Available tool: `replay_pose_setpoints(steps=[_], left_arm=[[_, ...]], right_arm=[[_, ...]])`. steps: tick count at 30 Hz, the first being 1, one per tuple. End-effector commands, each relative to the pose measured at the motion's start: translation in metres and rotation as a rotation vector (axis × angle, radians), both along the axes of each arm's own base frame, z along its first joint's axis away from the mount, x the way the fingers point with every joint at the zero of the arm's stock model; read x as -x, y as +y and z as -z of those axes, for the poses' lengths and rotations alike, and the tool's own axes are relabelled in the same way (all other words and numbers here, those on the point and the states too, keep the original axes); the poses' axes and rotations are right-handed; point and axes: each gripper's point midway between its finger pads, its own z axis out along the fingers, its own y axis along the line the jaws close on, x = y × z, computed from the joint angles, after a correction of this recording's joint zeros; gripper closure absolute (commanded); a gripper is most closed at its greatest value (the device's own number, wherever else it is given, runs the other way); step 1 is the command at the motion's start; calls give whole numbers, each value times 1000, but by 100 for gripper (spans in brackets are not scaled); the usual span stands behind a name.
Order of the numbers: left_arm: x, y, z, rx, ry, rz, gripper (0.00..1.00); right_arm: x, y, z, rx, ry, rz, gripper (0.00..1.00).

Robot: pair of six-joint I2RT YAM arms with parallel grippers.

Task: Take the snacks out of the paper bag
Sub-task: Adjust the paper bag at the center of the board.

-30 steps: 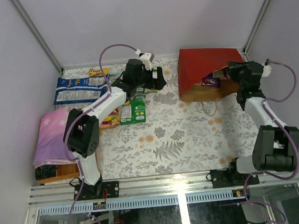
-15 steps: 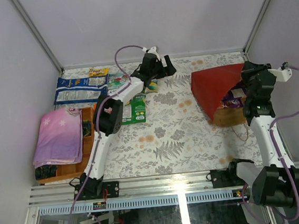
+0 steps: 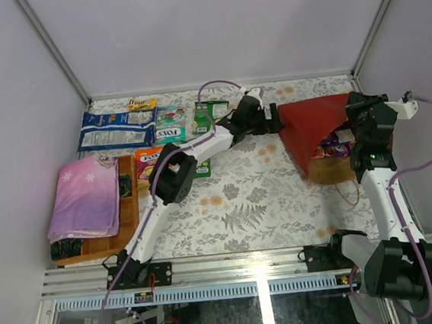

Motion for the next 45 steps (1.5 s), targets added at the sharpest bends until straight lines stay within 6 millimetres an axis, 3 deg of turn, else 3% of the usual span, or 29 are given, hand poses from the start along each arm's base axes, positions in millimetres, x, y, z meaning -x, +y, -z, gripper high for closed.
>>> replay_pose_setpoints(steps=[1, 4, 8, 14, 16, 21, 25, 32, 37, 40, 43, 45], left_arm=[[-18, -29, -11, 32, -72, 2, 0], [-34, -36, -2, 30, -85, -30, 0], [-48, -44, -5, 79, -124, -58, 0], [-51, -64, -5, 196, -127, -21, 0], [-49, -74, -10, 255, -128, 15, 0], [-40, -95, -21, 375, -136, 119, 0], [-33, -102, -17, 402, -119, 158, 0], [-5, -123, -5, 405, -86, 220, 1], [8, -138, -7, 387, -115, 253, 1], [0, -127, -6, 347, -117, 245, 0], [-5, -90, 2, 264, -93, 227, 0], [-9, -55, -40, 266, -146, 205, 0]], right_arm=[[2, 16, -7, -30, -36, -57, 100], [10, 27, 3, -57, -17, -55, 100], [24, 48, 20, -96, -11, -42, 97], [33, 77, 29, -135, -21, -57, 88], [33, 84, 27, -127, -25, -67, 75], [34, 95, 17, -101, -35, -101, 30], [37, 94, 15, -86, -15, -78, 1], [51, 103, 8, -45, -7, -133, 1], [69, 100, -23, 51, -93, -157, 1], [70, 119, -54, 173, -132, -275, 1], [69, 132, -56, 207, -96, -346, 1], [69, 140, -44, 208, -68, -388, 1]])
